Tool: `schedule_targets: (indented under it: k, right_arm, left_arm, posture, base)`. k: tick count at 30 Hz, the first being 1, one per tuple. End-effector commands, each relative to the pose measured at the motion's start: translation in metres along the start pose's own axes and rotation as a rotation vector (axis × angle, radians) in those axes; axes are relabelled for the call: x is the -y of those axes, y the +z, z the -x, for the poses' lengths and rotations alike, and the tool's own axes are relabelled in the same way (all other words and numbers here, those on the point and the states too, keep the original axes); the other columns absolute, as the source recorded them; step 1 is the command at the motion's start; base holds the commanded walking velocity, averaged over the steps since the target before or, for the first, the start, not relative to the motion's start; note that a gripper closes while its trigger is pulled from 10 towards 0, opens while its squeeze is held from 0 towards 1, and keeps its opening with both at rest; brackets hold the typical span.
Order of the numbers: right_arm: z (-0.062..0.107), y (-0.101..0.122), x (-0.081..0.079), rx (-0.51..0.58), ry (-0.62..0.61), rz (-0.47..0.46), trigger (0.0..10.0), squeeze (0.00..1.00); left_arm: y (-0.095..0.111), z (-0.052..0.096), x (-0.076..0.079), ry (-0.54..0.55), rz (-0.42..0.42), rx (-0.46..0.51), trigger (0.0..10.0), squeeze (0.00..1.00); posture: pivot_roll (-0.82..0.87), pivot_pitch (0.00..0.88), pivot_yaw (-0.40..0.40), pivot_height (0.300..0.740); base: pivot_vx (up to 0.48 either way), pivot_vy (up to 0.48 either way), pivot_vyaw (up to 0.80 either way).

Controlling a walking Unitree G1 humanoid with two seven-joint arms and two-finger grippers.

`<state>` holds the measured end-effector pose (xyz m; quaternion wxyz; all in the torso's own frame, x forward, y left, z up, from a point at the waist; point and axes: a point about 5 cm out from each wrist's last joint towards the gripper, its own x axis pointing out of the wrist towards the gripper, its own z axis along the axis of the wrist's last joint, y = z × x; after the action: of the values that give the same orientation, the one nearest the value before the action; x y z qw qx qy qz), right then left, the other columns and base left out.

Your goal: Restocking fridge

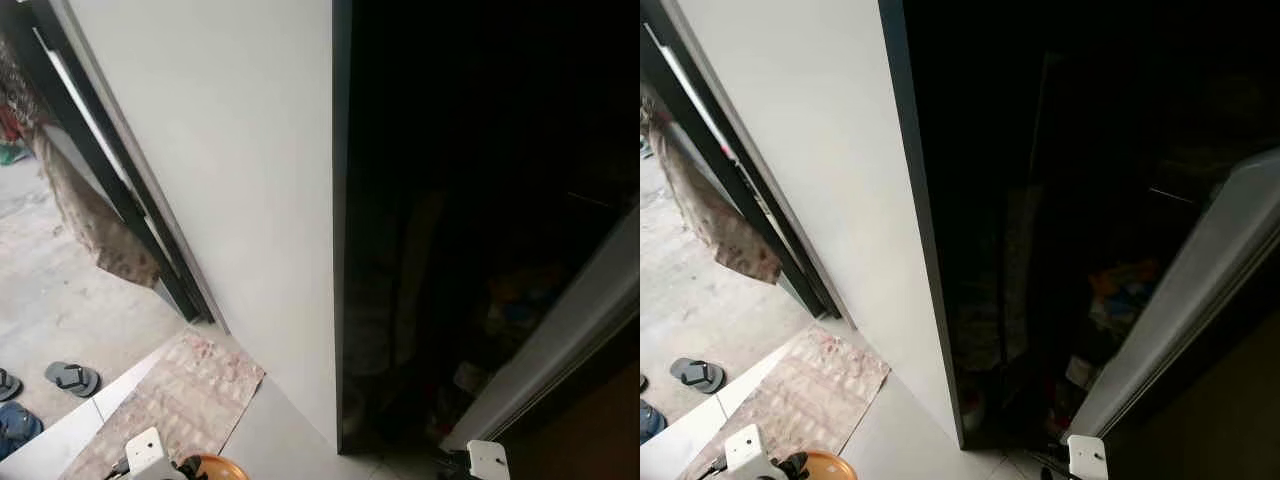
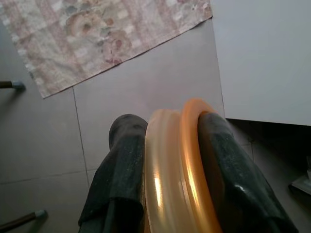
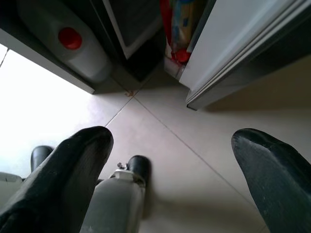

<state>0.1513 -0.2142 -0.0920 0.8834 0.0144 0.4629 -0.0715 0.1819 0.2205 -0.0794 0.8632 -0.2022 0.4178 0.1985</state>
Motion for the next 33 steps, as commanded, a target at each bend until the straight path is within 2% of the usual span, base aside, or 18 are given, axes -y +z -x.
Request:
schedule_targets:
  k: [1, 13, 18, 27, 33]
  right_arm:
    - [-0.002, 0.002, -0.014, 0.007, 0.033, -0.002, 10.0, 0.0]
    - [-0.003, 0.012, -0.017, 0.055, 0.047, 0.012, 10.0, 0.0]
    - [-0.006, 0.039, -0.017, 0.158, 0.03, 0.017, 10.0, 0.0]
    - [-0.006, 0.066, -0.026, 0.287, 0.043, 0.048, 10.0, 0.0]
    - [-0.004, 0.079, -0.016, 0.372, -0.042, 0.025, 10.0, 0.0]
  left_arm:
    - [-0.007, 0.001, -0.006, 0.017, -0.007, -0.033, 10.0, 0.0]
    - [-0.009, 0.002, -0.006, 0.016, -0.01, -0.035, 10.0, 0.0]
    - [-0.009, 0.002, -0.007, 0.018, -0.013, -0.035, 10.0, 0.0]
    - [-0.011, 0.002, -0.007, 0.016, -0.021, -0.043, 10.0, 0.0]
    - [-0.01, 0.002, -0.009, 0.023, -0.022, -0.04, 10.0, 0.0]
  posture:
    - [0.01, 0.06, 0.017, 0.74]
    - [0.01, 0.06, 0.018, 0.74]
    - [0.01, 0.06, 0.018, 0.74]
    - [0.01, 0.054, 0.02, 0.74]
    - [0.0, 0.054, 0.021, 0.74]
  base:
    - [0.0, 0.0, 0.0]
    - [0.0, 0.0, 0.0]
    - [0.0, 0.0, 0.0]
    - [0.0, 0.0, 0.0]
    - [0.0, 0.0, 0.0]
